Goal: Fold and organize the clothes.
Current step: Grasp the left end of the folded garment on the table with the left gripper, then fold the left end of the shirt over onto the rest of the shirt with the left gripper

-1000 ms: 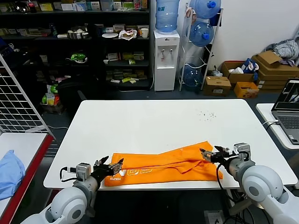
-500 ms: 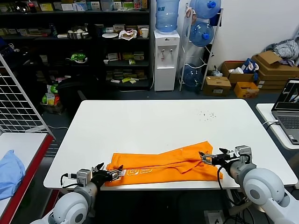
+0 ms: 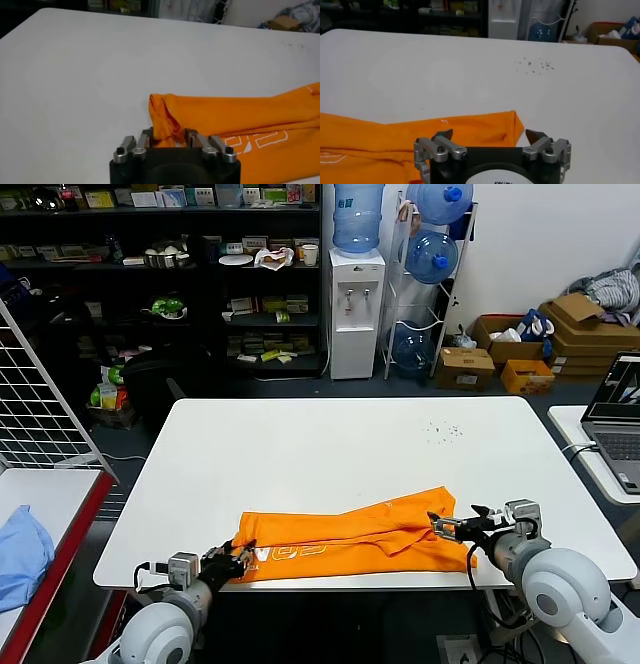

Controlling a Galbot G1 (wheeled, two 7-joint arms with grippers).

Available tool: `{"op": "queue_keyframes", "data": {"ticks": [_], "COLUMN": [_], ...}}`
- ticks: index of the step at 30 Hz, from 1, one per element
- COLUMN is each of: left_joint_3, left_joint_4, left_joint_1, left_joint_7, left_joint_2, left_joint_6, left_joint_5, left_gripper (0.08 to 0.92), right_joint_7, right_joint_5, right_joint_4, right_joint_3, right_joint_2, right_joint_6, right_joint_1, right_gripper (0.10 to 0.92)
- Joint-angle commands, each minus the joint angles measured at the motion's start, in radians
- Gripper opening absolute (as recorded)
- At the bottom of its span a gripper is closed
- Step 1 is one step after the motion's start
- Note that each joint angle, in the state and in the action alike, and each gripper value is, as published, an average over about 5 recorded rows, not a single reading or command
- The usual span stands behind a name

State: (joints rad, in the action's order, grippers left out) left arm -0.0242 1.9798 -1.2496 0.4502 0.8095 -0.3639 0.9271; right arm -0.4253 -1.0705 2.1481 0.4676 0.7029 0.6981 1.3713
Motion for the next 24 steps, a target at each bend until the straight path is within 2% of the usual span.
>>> {"op": "queue_keyframes", "data": {"ticks": [1,8,10,13,16,20,24], "left_joint_3": [0.003,0.000,-0.006,-0.022,-0.043,-0.080,-0.167], "left_joint_4": [-0.003,-0.004,-0.002,0.012,0.042,0.086,0.096], "left_joint_1": [-0.003,-0.002,0.001,0.011,0.024,0.027,-0.014], "left_joint_7": [0.003,0.004,0.003,0.003,0.009,0.022,0.035], "left_joint_2": [0.008,0.019,0.018,-0.003,-0.059,-0.174,-0.278], "left_joint_6": [0.005,0.015,0.016,0.014,0.008,0.000,-0.006], "left_joint_5": [-0.006,-0.019,-0.020,-0.009,0.028,0.106,0.177], "left_gripper": [0.389,0.190,0.147,0.124,0.124,0.124,0.124], "right_joint_7": [0.001,0.000,0.001,0.002,0.003,0.008,0.019], "right_joint_5": [0.002,0.006,0.009,0.014,0.019,0.028,0.046], "right_joint_4": [0.001,0.001,-0.001,-0.005,-0.011,-0.023,-0.038], "right_joint_3": [0.002,0.000,-0.001,-0.003,-0.010,-0.030,-0.058], "right_joint_2": [0.001,0.007,0.010,0.016,0.022,0.032,0.047], "right_joint_6": [-0.001,-0.004,-0.006,-0.010,-0.014,-0.018,-0.024], "right_joint_1": [0.003,0.002,0.002,-0.001,-0.013,-0.045,-0.080], "right_gripper": [0.921,0.921,0.921,0.921,0.921,0.921,0.921]}}
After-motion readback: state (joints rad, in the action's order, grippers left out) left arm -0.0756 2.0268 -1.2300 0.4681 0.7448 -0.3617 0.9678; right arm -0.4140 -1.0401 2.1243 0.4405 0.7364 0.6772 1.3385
